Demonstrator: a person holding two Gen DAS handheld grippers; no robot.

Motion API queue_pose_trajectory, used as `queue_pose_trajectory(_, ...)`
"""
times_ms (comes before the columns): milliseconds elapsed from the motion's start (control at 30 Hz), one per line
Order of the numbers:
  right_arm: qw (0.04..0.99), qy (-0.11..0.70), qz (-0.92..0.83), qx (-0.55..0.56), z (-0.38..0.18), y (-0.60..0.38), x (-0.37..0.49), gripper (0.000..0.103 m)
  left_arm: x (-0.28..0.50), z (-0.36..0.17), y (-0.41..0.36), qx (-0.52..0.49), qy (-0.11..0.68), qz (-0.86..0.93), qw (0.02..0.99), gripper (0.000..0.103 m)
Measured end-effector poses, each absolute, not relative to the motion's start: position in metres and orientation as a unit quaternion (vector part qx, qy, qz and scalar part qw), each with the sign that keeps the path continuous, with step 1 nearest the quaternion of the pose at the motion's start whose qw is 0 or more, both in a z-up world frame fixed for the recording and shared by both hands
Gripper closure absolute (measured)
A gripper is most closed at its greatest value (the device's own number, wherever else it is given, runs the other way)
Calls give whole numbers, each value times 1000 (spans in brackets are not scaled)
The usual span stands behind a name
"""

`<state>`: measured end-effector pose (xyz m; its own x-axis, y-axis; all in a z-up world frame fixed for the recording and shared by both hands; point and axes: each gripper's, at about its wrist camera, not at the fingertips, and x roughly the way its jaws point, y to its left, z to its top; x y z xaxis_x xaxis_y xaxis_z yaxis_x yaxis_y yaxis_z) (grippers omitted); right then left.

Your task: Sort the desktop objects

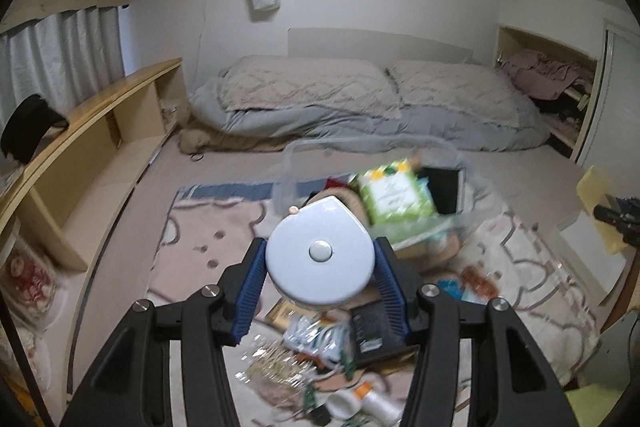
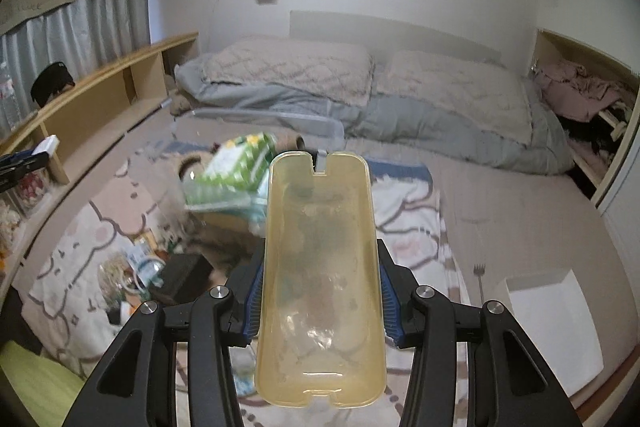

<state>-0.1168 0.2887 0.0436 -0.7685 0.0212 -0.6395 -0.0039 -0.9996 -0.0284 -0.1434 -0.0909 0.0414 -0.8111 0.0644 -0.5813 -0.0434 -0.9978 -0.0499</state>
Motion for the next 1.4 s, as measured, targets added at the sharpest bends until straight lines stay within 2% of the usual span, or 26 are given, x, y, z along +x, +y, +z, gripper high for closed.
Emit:
queue_pose_trajectory(467,25,40,948,-315,77,269,-180,55,-220,70,-9,-297,-58,947,108,50)
queue_pose_trajectory(733,42,102,939,-325,46,284,-215,55,-282,33,40,-323,-63,932,152,50)
queue_pose_trajectory(1000,67,111,934,-333,27,305,-243,55,-332,-20,70,-379,-98,902,180,50)
queue_pose_trajectory(1400,76,132,933,-327,17,321,-279,55,-371,-63,126,-430,-69,874,217,50)
